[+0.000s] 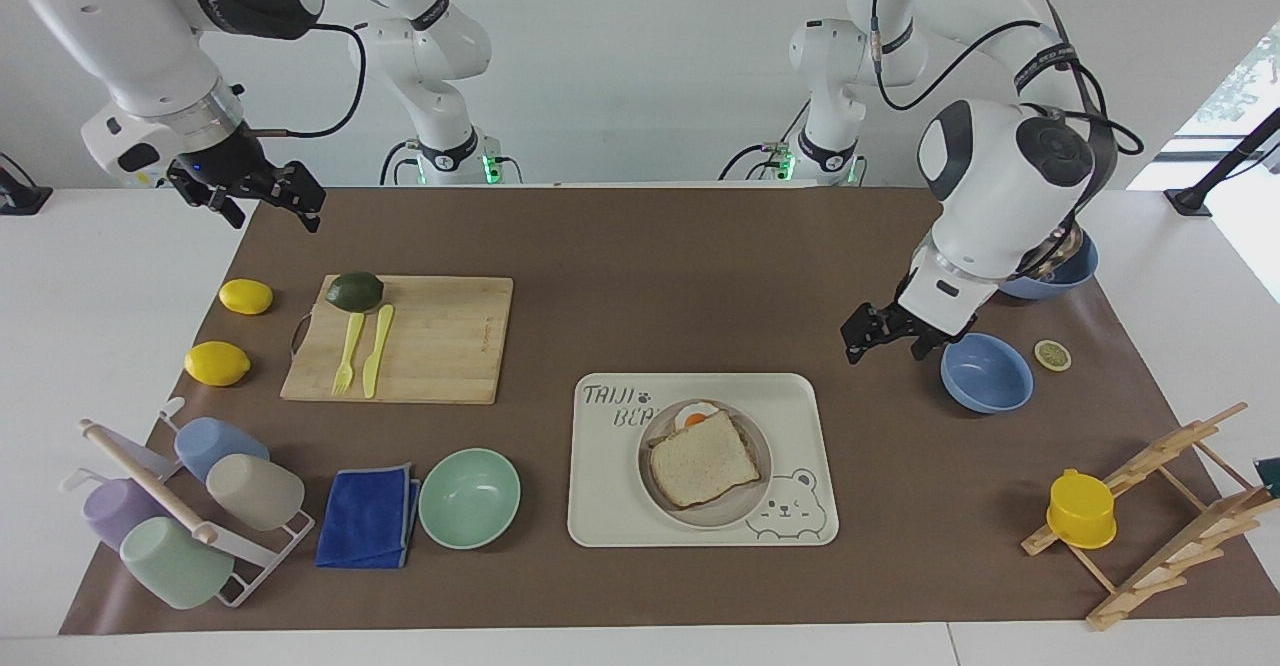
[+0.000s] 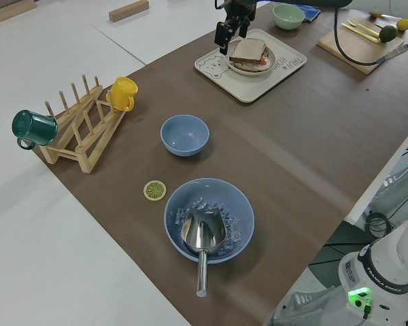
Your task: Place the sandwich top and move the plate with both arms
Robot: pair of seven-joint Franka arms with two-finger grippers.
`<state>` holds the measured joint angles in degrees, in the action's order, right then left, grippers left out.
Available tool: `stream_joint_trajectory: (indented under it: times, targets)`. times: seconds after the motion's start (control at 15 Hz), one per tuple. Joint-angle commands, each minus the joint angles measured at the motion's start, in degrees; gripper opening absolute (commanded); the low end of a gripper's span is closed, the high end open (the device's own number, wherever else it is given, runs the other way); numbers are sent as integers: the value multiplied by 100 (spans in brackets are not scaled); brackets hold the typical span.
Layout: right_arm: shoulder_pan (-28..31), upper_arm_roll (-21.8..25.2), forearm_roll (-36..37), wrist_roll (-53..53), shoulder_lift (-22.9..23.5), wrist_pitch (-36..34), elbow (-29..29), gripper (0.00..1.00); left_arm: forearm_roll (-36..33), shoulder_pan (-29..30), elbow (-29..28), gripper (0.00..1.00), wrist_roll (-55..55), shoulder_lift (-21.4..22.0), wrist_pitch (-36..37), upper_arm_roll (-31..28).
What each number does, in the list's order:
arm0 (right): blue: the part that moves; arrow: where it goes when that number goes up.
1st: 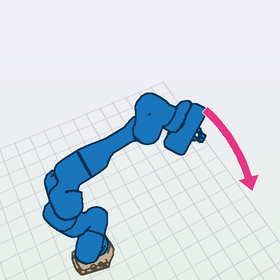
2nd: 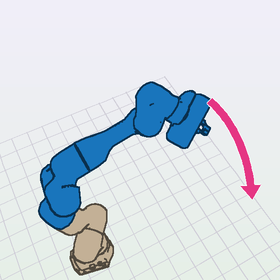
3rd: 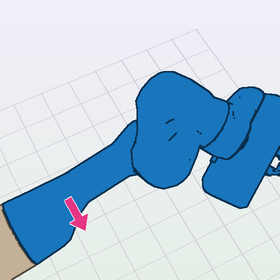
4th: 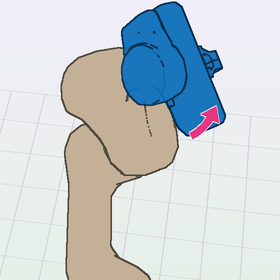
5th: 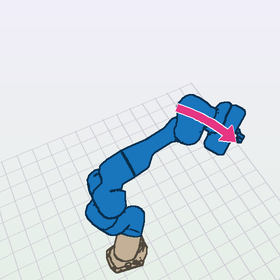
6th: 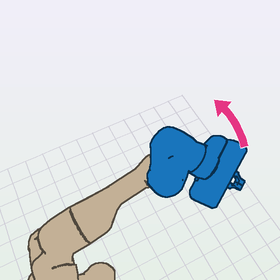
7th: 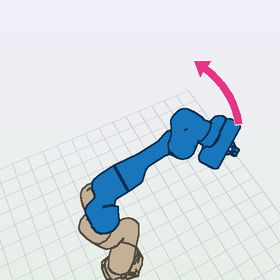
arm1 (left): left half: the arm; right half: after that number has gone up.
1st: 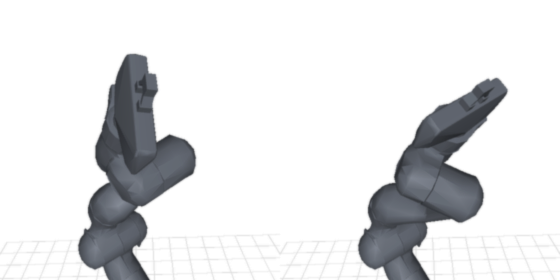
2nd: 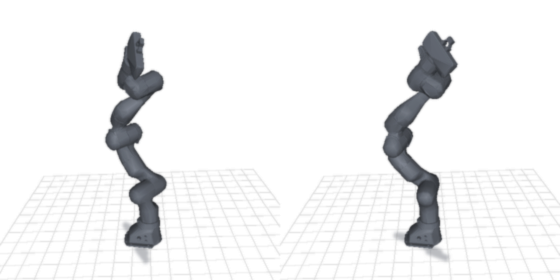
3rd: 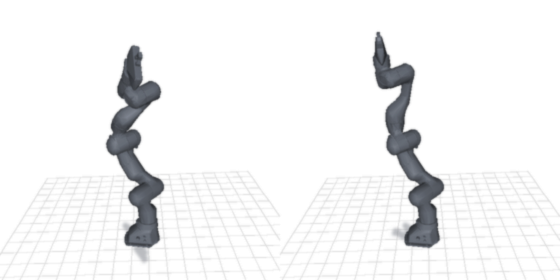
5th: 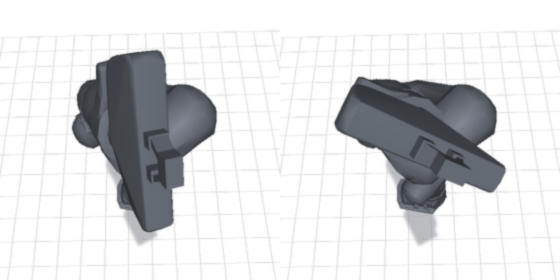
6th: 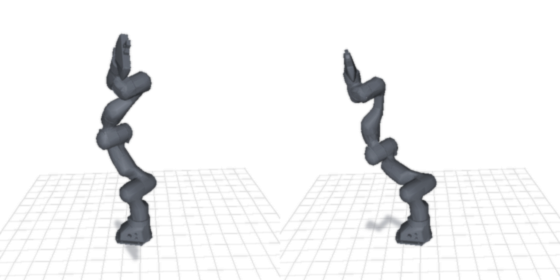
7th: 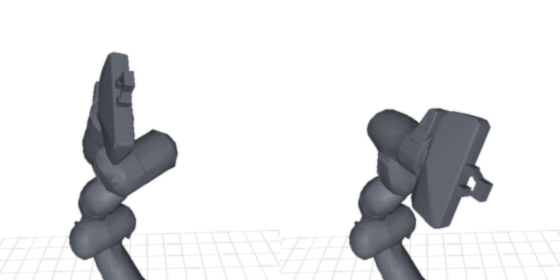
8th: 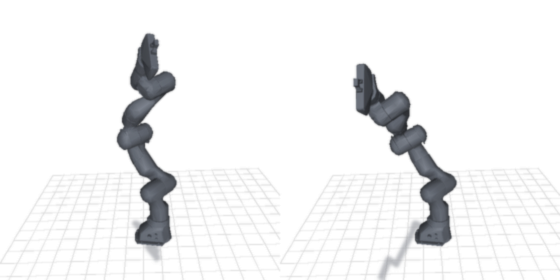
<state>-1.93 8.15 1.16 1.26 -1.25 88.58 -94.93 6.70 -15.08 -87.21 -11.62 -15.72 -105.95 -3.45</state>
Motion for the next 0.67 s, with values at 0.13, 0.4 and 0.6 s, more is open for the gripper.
stream_joint_trajectory:
  times: [0.13,0.4,0.6]
  targets:
    - [26,-15,-72,94,-103,54,-131,100,-143,277,-138,100,64,639,512,-59]
    - [26,-15,-63,94,-103,54,-131,100,-423,321,-138,100,55,1087,943,-59]
    - [26,-15,-63,94,-103,54,-131,100,-530,312,-138,100,55,1360,1347,-59]
